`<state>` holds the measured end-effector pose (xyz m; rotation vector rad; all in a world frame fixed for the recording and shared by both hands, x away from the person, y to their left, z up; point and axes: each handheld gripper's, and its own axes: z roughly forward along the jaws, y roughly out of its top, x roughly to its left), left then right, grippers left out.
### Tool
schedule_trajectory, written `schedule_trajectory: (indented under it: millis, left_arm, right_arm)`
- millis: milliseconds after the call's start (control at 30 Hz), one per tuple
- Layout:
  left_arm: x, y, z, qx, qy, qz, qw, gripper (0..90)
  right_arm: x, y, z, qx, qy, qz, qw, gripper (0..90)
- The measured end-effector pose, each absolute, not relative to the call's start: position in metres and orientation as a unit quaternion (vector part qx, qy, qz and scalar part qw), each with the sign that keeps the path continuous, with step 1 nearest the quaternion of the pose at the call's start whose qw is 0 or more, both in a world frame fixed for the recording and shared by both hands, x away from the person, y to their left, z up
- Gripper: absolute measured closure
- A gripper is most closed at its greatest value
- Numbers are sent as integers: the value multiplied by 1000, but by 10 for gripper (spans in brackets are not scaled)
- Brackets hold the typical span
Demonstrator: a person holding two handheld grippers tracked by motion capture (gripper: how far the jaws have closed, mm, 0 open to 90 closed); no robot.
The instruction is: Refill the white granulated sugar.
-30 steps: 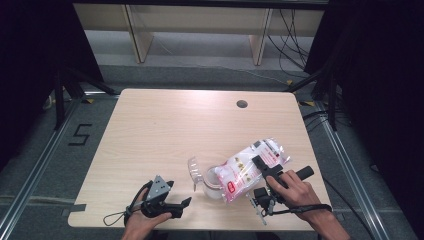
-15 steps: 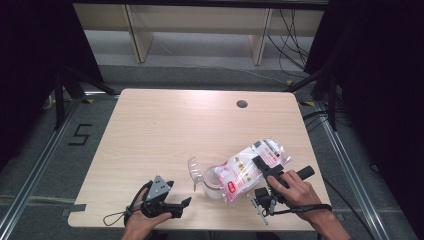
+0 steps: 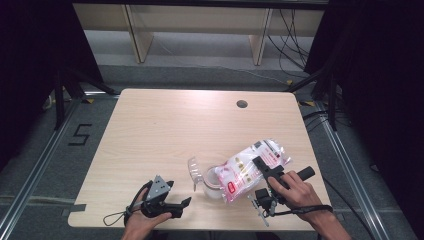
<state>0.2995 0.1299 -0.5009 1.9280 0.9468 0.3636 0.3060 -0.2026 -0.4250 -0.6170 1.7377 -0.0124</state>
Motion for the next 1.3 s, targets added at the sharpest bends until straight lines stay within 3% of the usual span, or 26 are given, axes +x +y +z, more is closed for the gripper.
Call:
schedule_trajectory:
  millis: [1300]
  left_arm:
    - [300,130,-501,788,381,146,460,170]
  right_arm:
    - [303,-223,-445,-236,764,92,593,830]
